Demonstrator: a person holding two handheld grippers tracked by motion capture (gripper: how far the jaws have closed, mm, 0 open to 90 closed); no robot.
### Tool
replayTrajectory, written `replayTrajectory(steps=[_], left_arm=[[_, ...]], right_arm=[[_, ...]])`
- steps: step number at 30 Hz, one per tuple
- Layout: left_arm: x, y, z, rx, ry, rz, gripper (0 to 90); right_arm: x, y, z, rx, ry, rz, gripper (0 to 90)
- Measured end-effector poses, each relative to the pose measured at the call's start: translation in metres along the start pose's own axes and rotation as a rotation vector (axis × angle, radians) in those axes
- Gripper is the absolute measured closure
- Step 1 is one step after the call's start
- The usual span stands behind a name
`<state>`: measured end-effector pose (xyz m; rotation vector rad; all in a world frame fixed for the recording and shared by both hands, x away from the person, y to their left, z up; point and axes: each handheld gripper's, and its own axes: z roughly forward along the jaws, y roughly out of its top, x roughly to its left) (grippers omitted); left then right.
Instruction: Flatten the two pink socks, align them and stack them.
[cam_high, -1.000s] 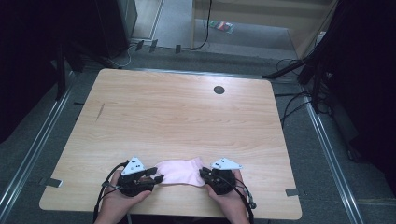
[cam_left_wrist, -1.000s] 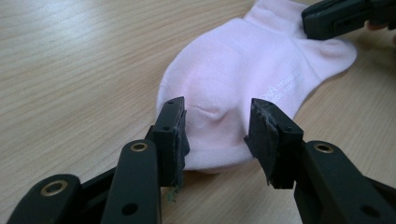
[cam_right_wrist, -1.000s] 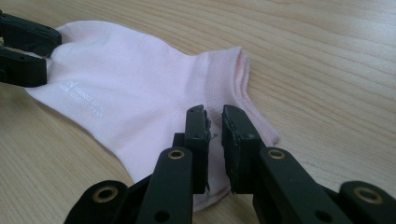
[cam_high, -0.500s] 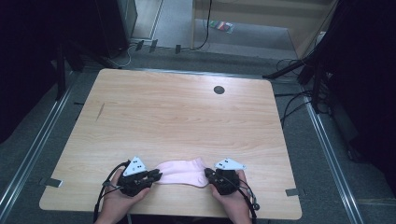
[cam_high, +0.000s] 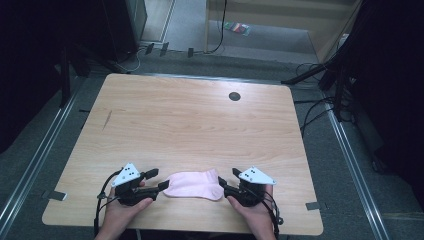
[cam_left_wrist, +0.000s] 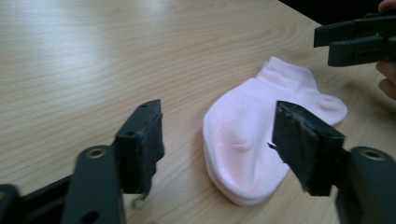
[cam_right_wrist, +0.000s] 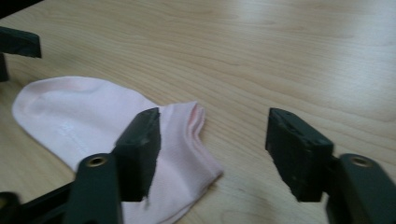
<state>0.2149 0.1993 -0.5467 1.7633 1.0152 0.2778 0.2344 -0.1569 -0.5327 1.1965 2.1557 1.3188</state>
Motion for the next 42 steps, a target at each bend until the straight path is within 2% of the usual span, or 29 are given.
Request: replayTrajectory(steps=[3, 5, 8, 9, 12, 20, 23, 28, 42], left_arm=[[0.003, 0.001, -0.003, 0.008, 0.028, -0.022, 23.1], [0.005, 0.003, -0.004, 0.022, 0.059, -0.037, 12.6], [0.011, 0.005, -0.008, 0.024, 0.096, -0.063, 1.1], [0.013, 0.005, -0.010, 0.020, 0.100, -0.059, 0.0], [0.021, 0.005, -0.017, 0.000, 0.103, -0.073, 0.0], [0.040, 0.001, -0.028, 0.000, 0.186, -0.093, 0.0], [0.047, -0.001, -0.032, 0.002, 0.214, -0.094, 0.0], [0.057, -0.003, -0.041, -0.002, 0.255, -0.104, 0.0], [0.082, -0.011, -0.068, -0.027, 0.336, -0.160, 0.0]], right_arm=[[-0.002, 0.001, 0.000, 0.007, -0.015, 0.018, 20.1], [-0.005, 0.003, 0.000, 0.035, -0.022, 0.037, 12.0], [-0.007, 0.005, -0.002, 0.034, -0.045, 0.041, 11.5], [-0.009, 0.005, -0.003, 0.035, -0.043, 0.045, 11.3], [-0.015, 0.004, -0.004, 0.030, -0.010, 0.062, 8.9], [-0.030, 0.003, -0.010, 0.023, -0.052, 0.085, 9.9], [-0.039, 0.003, -0.015, 0.020, -0.067, 0.084, 9.9], [-0.054, 0.001, -0.022, 0.009, -0.093, 0.118, 10.2], [-0.095, -0.008, -0.049, -0.009, -0.182, 0.170, 10.3]])
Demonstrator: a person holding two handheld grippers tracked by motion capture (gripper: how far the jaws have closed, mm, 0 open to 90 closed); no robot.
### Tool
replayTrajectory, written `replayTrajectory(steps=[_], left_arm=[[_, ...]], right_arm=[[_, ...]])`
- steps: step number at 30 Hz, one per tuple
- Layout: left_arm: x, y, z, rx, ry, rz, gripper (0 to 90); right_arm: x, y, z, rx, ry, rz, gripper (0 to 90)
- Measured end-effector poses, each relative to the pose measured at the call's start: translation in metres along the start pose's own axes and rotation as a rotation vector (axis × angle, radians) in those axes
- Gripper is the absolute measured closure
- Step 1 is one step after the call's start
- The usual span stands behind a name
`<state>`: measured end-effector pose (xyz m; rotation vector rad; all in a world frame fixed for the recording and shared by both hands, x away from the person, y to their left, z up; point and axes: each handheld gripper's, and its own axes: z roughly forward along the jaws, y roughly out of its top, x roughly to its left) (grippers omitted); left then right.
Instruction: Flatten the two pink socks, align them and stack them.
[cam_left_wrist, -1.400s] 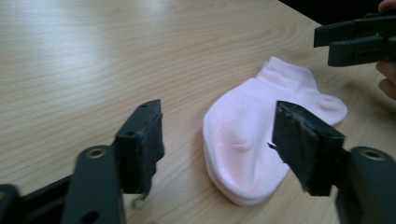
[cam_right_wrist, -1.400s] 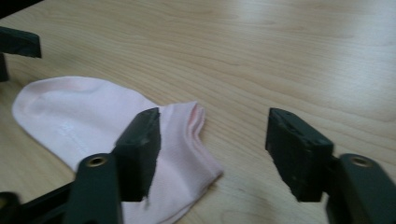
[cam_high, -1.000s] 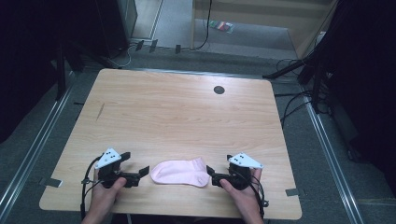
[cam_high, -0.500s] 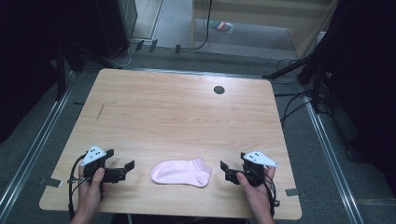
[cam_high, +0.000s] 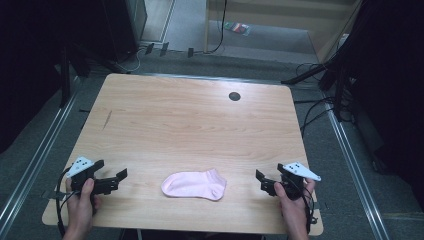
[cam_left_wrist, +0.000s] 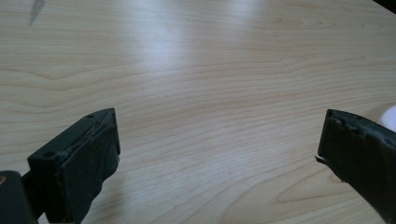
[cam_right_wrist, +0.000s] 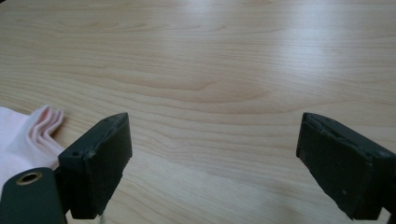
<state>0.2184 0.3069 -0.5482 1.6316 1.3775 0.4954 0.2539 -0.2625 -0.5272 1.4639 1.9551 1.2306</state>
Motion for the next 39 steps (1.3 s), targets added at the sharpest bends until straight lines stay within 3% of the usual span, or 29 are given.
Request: replayTrajectory(steps=[10, 19, 24, 29, 32, 39], left_arm=[[0.014, 0.000, -0.006, -0.006, 0.071, 0.011, 0.0], [0.034, -0.002, -0.019, -0.031, 0.128, -0.028, 0.0], [0.045, -0.004, -0.028, -0.035, 0.168, -0.029, 0.0], [0.055, -0.006, -0.038, -0.061, 0.154, -0.045, 0.0], [0.059, -0.008, -0.044, -0.064, 0.165, -0.031, 0.0], [0.067, -0.010, -0.049, -0.071, 0.184, -0.045, 0.0]], right_arm=[[-0.029, -0.008, -0.011, -0.011, -0.059, 0.008, 11.4], [-0.045, -0.018, -0.023, -0.033, -0.078, 0.022, 11.4], [-0.057, -0.023, -0.030, -0.032, -0.099, 0.040, 12.0], [-0.065, -0.027, -0.037, -0.032, -0.117, 0.052, 12.0], [-0.069, -0.030, -0.039, -0.024, -0.126, 0.057, 12.0], [-0.076, -0.034, -0.046, -0.021, -0.135, 0.072, 12.0]])
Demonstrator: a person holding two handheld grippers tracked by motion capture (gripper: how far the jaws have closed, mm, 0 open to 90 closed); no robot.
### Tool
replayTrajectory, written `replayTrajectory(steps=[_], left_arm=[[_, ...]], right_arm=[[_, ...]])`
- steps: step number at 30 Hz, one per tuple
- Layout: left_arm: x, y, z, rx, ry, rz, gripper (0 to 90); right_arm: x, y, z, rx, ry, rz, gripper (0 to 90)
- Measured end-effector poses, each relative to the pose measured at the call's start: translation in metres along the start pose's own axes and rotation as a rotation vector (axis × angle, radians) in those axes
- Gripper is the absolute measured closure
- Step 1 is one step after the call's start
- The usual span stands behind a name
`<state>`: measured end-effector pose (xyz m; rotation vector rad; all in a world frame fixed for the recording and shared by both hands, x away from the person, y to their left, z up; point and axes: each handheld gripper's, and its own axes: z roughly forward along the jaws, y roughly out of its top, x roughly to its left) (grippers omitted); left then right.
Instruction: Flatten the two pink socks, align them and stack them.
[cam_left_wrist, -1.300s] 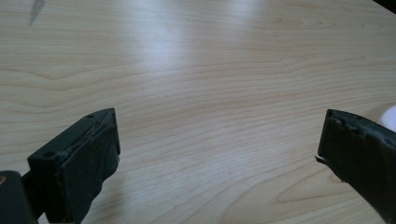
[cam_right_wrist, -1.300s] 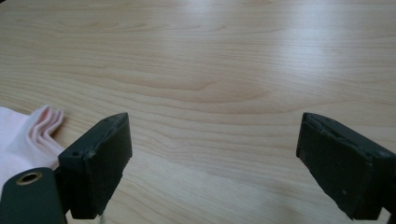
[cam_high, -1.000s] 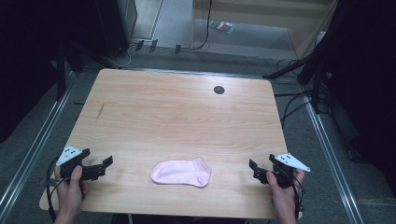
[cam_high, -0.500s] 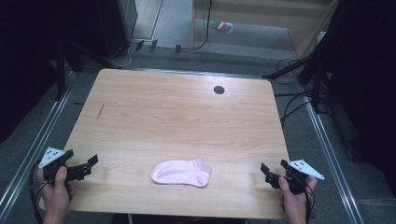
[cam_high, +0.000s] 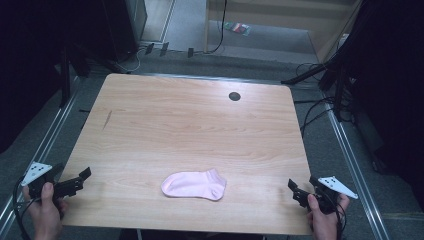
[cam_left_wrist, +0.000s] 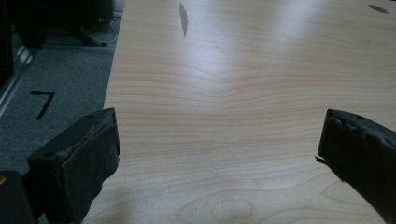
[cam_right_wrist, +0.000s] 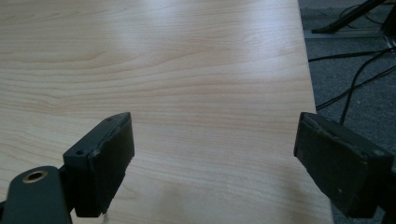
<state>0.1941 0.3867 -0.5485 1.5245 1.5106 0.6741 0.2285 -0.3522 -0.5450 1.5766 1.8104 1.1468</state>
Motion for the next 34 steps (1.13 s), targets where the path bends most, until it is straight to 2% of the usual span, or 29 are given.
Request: replayTrajectory(steps=[7, 12, 34], left_arm=[[-0.006, -0.002, 0.007, 0.035, -0.020, 0.046, 0.0], [-0.003, -0.002, 0.006, 0.030, -0.039, 0.027, 0.0], [-0.006, -0.001, 0.009, 0.051, -0.039, 0.038, 0.0]], right_arm=[[-0.009, -0.005, -0.007, 0.002, -0.026, 0.005, 12.1], [-0.012, -0.007, -0.010, -0.001, -0.023, 0.013, 12.1], [-0.011, -0.006, -0.007, 0.019, -0.029, 0.033, 12.3]])
